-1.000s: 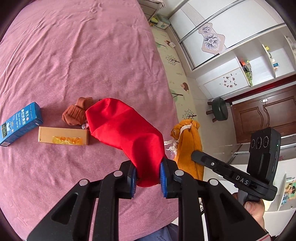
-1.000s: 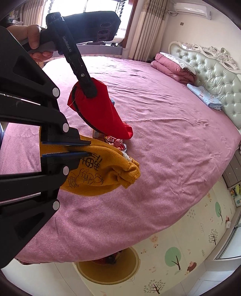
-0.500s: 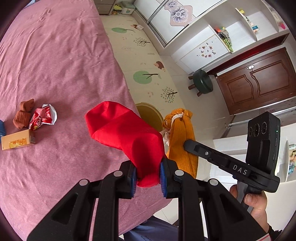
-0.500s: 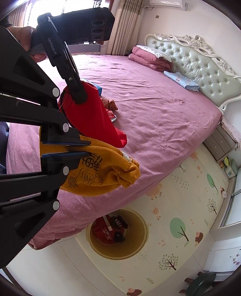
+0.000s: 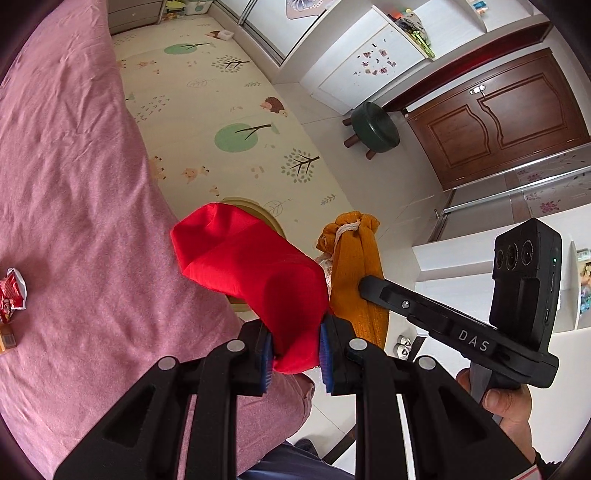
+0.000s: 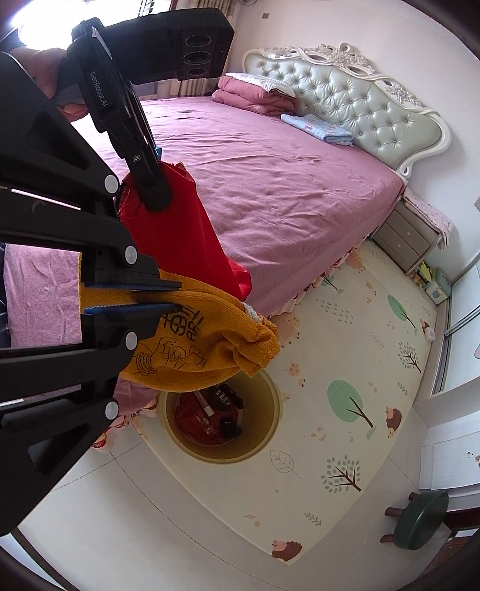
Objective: Collect trash
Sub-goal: 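Carry red and orange pouches over the yellow bin and open both tools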
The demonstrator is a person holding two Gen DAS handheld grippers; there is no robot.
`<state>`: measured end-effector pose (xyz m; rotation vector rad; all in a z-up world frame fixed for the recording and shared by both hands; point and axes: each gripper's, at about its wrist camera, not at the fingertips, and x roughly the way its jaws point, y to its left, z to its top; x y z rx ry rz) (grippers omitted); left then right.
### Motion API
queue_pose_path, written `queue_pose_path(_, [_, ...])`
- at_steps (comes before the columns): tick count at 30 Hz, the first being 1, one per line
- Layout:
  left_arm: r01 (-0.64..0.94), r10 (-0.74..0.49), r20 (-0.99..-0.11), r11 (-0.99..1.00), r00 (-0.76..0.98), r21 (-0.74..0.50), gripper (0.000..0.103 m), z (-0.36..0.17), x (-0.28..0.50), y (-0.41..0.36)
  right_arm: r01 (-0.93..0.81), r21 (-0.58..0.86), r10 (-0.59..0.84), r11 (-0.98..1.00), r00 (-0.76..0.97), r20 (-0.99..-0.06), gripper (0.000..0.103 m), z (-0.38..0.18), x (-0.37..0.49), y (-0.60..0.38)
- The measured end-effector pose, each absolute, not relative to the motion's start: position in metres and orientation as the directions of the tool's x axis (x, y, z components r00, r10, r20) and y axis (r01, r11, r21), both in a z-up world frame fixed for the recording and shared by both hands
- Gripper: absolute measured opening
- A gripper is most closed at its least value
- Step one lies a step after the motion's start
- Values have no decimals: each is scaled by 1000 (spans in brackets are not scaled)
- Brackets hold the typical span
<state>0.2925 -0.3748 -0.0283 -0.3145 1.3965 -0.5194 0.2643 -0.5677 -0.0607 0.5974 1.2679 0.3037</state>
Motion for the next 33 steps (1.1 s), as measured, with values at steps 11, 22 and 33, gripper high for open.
queue_pose_path(11, [204,-498,-867,851,25,-483,20,-47,332,-427,181,578,516,796,298,-803,7,-83,286,-607])
queue_pose_path(22, [212,-495,-869,849,-1,-484,24,-57,357,-452,203,579,516,790,289,-806,11,-91,308,-625])
queue_pose_path(33, [129,-404,-915,908,14,-399,77,-69,362,-428,223,552,487,803,289,-824,43,-92,316,-633])
